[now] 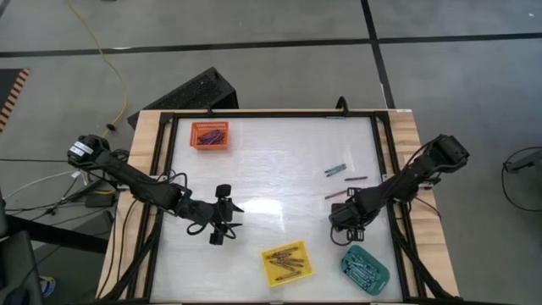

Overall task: Sort crayons
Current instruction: Put the blue crayon into the green bin

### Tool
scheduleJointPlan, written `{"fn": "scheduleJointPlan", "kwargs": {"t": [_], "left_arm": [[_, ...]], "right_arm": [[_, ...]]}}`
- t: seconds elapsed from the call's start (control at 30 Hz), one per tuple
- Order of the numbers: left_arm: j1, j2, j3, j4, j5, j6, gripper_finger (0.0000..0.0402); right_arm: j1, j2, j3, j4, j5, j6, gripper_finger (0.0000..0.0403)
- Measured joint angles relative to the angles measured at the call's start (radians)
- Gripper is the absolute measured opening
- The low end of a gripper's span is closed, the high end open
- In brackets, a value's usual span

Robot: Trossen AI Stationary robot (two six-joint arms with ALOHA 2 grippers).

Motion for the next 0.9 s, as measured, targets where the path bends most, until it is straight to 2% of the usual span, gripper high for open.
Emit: {"fn": "scheduleJointPlan", "kwargs": {"t": [0.2, 0.6, 0.9], "left_arm": [[0.0, 0.0, 0.0, 0.0, 0.0, 0.0, 0.0181], [0.0, 0.0, 0.0, 0.0, 0.0, 0.0, 0.0181], [0.0, 0.0, 0.0, 0.0, 0.0, 0.0, 0.0181]], "right_arm": [[0.007, 0.004, 0.072, -0.072, 0.034, 0.043, 0.0002], [0.048, 0.002, 0.336, -0.251, 0.13, 0.102, 0.0], [0.135, 0.001, 0.506, -0.267, 0.137, 0.226, 0.0]]}}
